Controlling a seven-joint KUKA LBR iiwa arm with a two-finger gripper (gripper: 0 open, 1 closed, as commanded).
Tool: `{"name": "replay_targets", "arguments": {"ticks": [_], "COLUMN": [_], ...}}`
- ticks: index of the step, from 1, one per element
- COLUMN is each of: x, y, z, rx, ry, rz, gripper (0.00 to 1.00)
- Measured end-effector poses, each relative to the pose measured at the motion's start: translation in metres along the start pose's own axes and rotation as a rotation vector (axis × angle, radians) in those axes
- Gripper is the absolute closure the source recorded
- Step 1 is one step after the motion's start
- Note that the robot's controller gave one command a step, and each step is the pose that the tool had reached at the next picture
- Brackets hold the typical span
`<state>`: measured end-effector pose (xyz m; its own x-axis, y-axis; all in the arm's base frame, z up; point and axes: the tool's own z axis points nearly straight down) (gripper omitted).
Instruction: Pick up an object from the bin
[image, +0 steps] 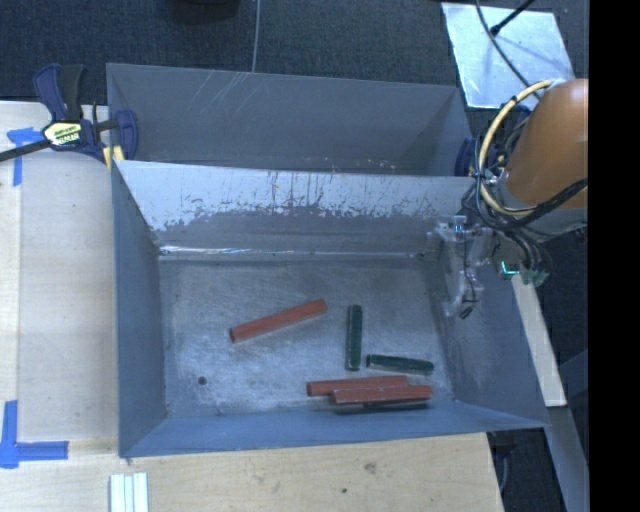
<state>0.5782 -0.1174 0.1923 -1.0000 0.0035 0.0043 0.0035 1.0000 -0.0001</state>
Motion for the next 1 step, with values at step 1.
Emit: {"name": "replay_targets", "arguments": {"ticks": [1], "x": [0.0538], "y": [0.047], "z": [0.1247], "rx": [0.0], "ry": [-0.002], "rz": [-0.214], "gripper": [0.0]}}
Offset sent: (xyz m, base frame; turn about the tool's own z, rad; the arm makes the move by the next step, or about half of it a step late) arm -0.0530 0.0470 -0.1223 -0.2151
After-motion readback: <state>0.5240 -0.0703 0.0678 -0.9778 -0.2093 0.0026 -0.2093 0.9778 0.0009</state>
